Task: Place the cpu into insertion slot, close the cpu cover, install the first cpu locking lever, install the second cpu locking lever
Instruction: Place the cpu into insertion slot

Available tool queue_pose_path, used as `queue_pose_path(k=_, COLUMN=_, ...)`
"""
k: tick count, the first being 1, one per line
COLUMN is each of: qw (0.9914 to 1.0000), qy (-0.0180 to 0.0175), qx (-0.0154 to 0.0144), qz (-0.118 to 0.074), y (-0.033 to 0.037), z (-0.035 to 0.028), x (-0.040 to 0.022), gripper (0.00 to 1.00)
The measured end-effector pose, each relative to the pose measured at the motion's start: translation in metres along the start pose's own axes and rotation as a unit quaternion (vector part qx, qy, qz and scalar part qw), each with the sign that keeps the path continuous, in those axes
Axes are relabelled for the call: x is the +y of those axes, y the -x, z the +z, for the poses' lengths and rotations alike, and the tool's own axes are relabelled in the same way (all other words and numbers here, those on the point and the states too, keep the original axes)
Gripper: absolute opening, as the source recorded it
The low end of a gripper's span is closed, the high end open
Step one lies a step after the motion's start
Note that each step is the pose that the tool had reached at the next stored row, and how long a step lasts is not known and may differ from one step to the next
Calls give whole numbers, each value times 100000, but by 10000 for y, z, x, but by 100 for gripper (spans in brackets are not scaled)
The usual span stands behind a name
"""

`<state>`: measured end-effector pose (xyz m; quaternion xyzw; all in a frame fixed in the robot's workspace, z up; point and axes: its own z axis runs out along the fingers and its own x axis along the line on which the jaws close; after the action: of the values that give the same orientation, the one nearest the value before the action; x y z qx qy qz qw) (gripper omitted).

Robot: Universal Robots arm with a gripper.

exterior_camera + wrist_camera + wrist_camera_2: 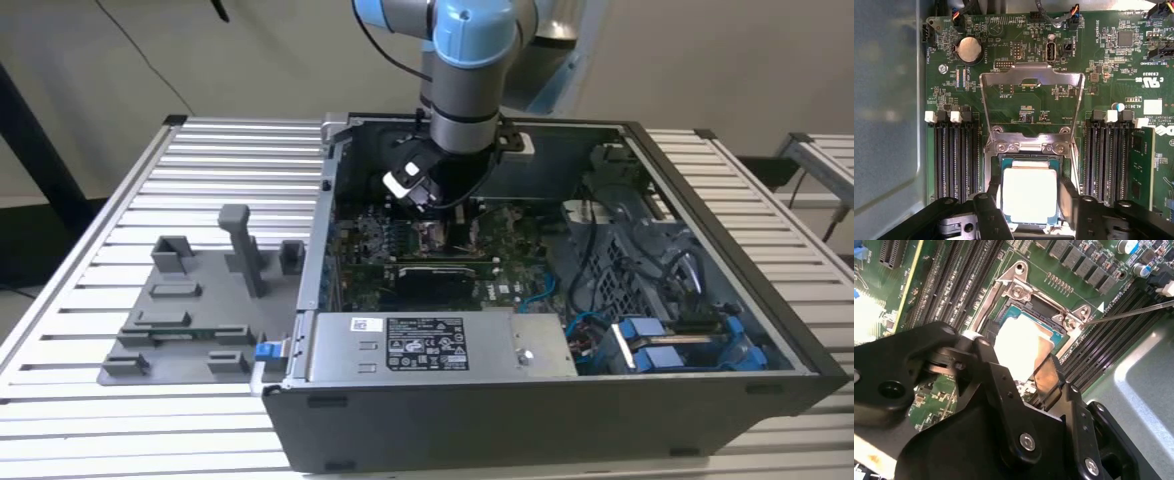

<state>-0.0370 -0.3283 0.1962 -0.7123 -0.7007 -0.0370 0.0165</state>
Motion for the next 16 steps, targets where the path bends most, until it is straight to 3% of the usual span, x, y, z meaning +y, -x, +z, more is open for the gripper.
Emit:
queue_pose_path(k=5, qw=100000, qy=-27, qx=-45, qz=6, y=1, z=-22, x=-1, gripper=68)
queue_pose_path(k=12, qw=100000, qy=-12, qx=-44, qz=231, y=-13, z=-199, x=4, gripper=68)
queue_pose_path(k=16, qw=100000, qy=-21, qx=-50, qz=302, y=-26, z=-366, x=9, gripper=68)
